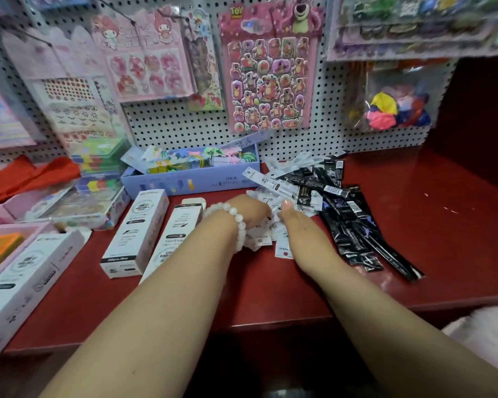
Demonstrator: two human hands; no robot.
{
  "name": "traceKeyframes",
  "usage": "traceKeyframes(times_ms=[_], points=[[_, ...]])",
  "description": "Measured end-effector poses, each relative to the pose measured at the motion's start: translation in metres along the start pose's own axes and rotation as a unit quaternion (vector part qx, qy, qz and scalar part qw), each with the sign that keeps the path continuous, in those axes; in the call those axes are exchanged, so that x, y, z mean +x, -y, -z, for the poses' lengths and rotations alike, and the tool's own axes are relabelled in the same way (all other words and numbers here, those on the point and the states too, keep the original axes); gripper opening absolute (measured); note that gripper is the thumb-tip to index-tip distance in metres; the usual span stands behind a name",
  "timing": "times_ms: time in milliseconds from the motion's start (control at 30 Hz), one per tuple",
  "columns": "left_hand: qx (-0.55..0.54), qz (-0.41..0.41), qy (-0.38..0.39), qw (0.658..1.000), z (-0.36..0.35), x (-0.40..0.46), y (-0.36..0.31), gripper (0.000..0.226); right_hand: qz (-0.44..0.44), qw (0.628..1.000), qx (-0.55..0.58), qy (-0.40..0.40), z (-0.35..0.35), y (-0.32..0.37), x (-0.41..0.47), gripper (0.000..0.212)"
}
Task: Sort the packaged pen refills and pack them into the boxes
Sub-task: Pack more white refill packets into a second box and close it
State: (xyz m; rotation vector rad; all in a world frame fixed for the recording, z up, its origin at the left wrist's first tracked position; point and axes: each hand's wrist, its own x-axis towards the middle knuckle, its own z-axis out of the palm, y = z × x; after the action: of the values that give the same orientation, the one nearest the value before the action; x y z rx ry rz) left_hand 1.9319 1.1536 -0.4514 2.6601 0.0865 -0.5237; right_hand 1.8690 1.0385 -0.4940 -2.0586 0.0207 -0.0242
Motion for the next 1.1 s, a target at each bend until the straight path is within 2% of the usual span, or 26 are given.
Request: traceKeyframes(times_ms=[67, 167, 267, 367, 433, 500, 600, 700, 833, 900, 1000, 1100], points=[[-0.008, 0.017, -0.012, 1.0, 0.005, -0.008, 0.004, 0.035, -0.009, 0.998, 0.033, -0.046, 0.003, -0.003, -0.002, 0.057], [-0.014, 0.033, -0.03, 0.999, 0.009, -0.01, 0.008, 0.038, -0.024, 0.995, -0.009, -0.098, 0.012, -0.007, -0.001, 0.061], [-0.041, 0.019, -0.036, 0.998, 0.005, -0.002, 0.002, 0.043, -0.042, 0.998, 0.018, -0.034, 0.004, -0.003, 0.003, 0.073], [-0.047, -0.004, -0.017, 0.999, 0.001, -0.003, -0.01, 0.048, -0.056, 0.993, 0.102, 0.014, -0.006, 0.002, 0.004, 0.09], [-0.08, 0.027, 0.007, 0.996, -0.002, -0.004, -0.007, 0.056, -0.06, 0.987, 0.151, 0.018, -0.006, 0.002, 0.003, 0.084], [-0.169, 0.055, 0.047, 0.983, -0.007, -0.003, 0.002, 0.062, -0.059, 0.981, 0.187, 0.001, -0.005, 0.003, 0.0, 0.075], [-0.262, 0.029, 0.047, 0.963, -0.02, 0.003, 0.014, 0.062, -0.064, 0.968, 0.241, -0.021, -0.004, 0.005, -0.002, 0.077], [-0.341, 0.08, 0.094, 0.932, -0.029, 0.015, 0.03, 0.079, -0.056, 0.959, 0.275, -0.03, 0.006, 0.009, 0.0, 0.066], [-0.414, 0.088, 0.097, 0.901, -0.02, 0.001, 0.039, 0.098, -0.076, 0.965, 0.248, -0.047, 0.021, 0.001, 0.008, 0.064], [-0.448, 0.083, 0.086, 0.886, -0.014, -0.015, 0.04, 0.085, -0.084, 0.97, 0.223, -0.043, 0.025, -0.004, 0.01, 0.063], [-0.484, 0.078, 0.084, 0.868, -0.01, -0.036, 0.04, 0.083, -0.076, 0.982, 0.168, -0.046, 0.023, -0.004, 0.015, 0.06], [-0.524, 0.054, 0.046, 0.849, -0.014, -0.049, 0.037, 0.048, -0.085, 0.985, 0.149, -0.021, 0.011, 0.004, 0.016, 0.051]])
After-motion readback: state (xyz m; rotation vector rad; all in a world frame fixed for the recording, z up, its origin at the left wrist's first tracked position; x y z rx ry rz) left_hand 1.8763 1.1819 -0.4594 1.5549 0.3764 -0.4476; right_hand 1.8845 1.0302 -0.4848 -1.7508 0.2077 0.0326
